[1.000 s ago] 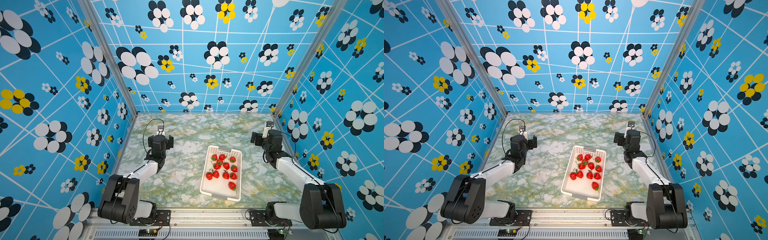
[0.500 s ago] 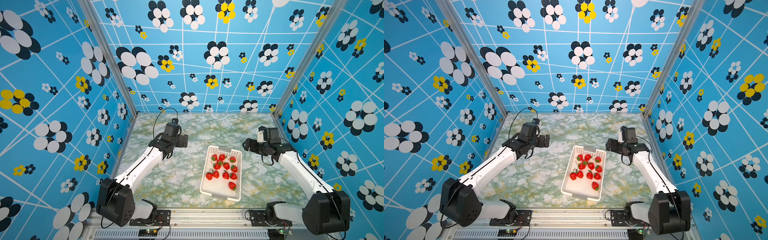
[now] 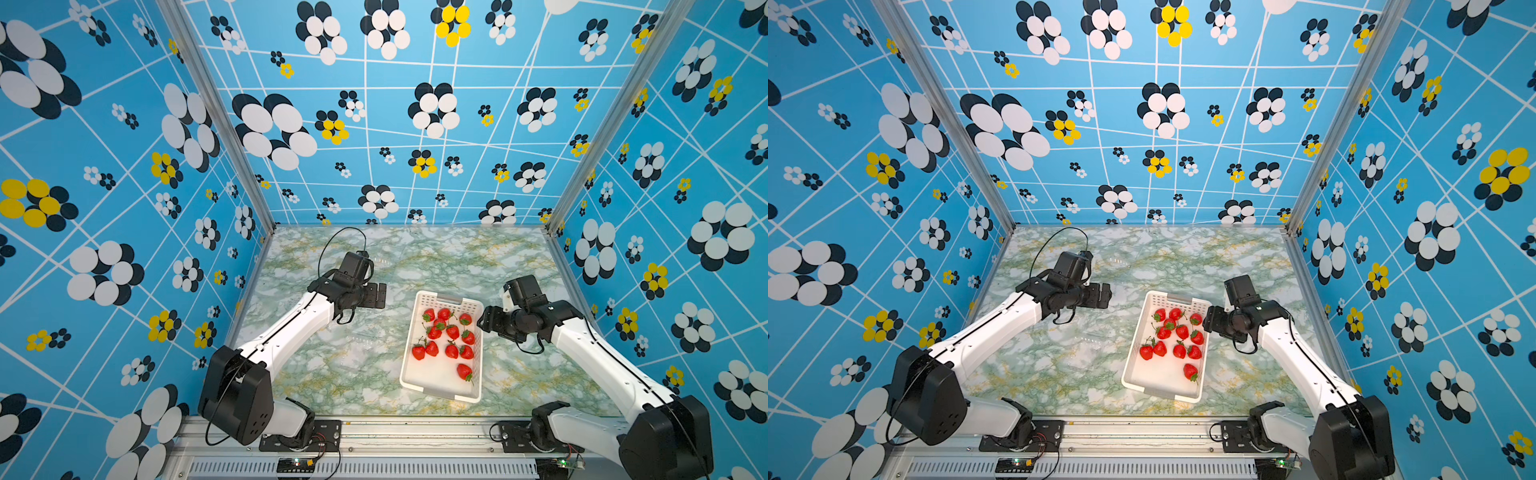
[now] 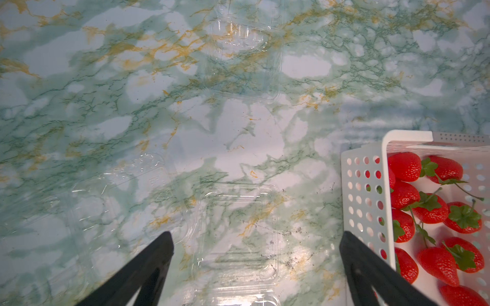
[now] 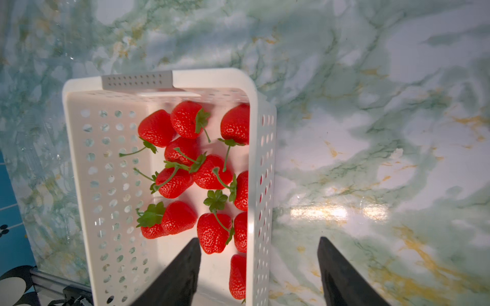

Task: Pack strawberries into containers
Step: Move the basket to the center of the board.

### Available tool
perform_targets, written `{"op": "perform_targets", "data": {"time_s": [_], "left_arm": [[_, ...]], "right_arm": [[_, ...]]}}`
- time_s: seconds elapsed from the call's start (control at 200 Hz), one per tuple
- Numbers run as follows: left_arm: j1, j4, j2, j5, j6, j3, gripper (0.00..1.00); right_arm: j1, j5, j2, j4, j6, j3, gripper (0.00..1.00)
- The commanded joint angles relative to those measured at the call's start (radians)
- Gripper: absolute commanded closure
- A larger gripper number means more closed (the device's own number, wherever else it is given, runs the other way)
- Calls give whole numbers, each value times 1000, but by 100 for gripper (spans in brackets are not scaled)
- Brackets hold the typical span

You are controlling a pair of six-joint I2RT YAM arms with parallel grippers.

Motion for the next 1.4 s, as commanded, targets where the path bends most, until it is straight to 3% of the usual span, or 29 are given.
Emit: {"op": "perform_targets", "data": {"time_s": [0.0, 0.255, 0.49, 0.73, 0.864, 0.994, 1.129, 1.394], "left_arm": [[-6, -34, -14, 34, -10, -10, 1], [-5, -55, -11, 28, -15, -9, 1], [1, -65, 6, 29, -9, -7, 1], [23, -68, 5, 22, -14, -14, 0], [53, -68, -11, 32, -13, -26, 0], [90, -68, -25, 48, -11, -37, 1], [127, -67, -32, 56, -16, -43, 1], [171, -70, -32, 74, -6, -40, 1]], "right_arm": [[32, 41, 38, -39, 35, 7, 31], [72, 145, 140, -80, 52, 63, 43], [72, 149, 203, -65, 51, 96, 55], [81, 136, 283, -54, 34, 131, 57], [88, 144, 337, -57, 26, 158, 68], [93, 162, 385, -64, 26, 193, 71], [93, 165, 440, -68, 20, 234, 85], [93, 223, 554, -95, 18, 369, 100]]}}
